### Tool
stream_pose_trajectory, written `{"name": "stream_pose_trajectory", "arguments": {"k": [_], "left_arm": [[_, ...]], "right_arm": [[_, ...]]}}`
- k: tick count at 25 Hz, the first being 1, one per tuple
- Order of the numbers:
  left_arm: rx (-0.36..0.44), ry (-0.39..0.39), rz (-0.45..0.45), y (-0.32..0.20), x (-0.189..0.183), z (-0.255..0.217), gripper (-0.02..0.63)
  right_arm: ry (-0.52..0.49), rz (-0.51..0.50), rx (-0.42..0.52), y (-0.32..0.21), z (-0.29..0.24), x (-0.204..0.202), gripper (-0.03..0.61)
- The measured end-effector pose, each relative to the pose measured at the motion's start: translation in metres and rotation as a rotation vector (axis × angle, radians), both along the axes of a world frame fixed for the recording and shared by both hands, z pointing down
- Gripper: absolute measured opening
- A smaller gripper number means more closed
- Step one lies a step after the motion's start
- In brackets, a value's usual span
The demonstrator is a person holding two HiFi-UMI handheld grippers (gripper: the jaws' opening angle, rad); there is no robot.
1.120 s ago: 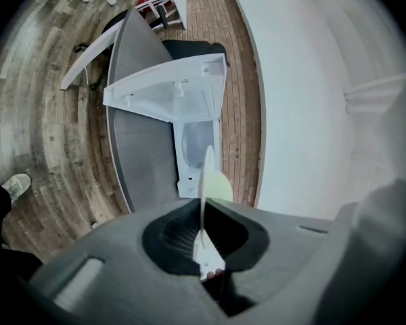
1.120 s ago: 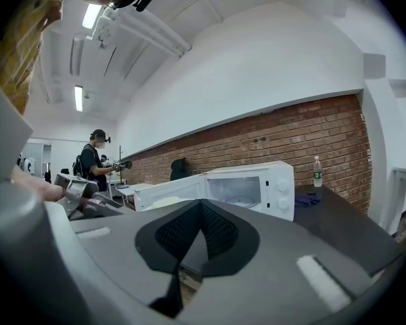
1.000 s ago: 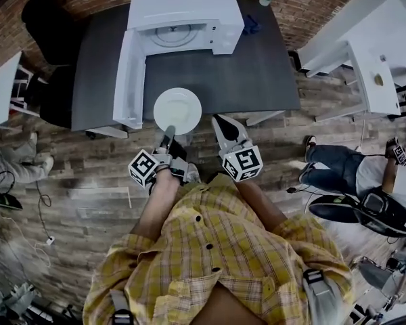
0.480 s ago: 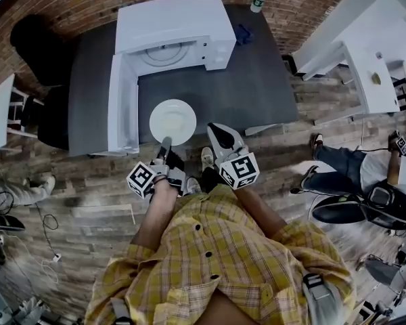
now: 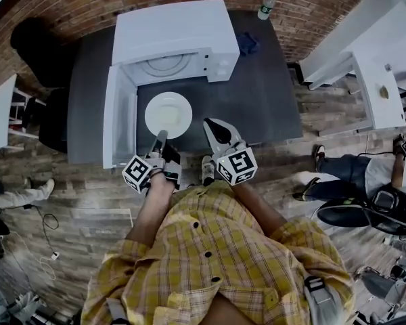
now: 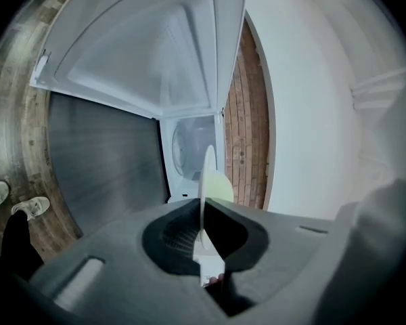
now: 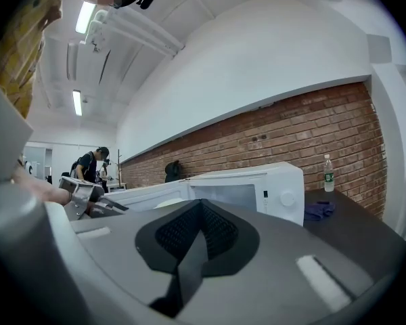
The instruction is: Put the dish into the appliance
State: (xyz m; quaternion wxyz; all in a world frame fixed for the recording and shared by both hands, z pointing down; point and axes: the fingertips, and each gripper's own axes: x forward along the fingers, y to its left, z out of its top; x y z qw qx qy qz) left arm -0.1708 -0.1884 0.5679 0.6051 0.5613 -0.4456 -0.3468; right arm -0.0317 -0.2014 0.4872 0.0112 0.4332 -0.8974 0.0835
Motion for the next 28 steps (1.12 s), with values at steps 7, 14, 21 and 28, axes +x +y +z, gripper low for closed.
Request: {"name": "stream_pose_trajectory", "arguments": {"k": [7,14,21,28], "left_arm": [[-0.001,0.019,-0.022,-0.033,0.009,0.007,0.007],[-0.021,-0.013,-0.051,-0.057,0.007,0.019,0.006],[-0.043,-0.009,-0.07,-0.08,0.013,0.036,0.006],[-0.057,0.008,-0.105,-0.105,0.015,0.052,0.006]], "right_arm": [[0.001,-0.033,-0.015,-0.028,0.009,0.003,0.005],[-0.004,-0.045,-0.014,-0.051,0.014,0.005,0.005],[0.003,-0.052,-0.018,-0.069,0.019,0.011,0.005],[0.009,-0.077,-0.019,-0.085,0.023,0.013,0.005]]}}
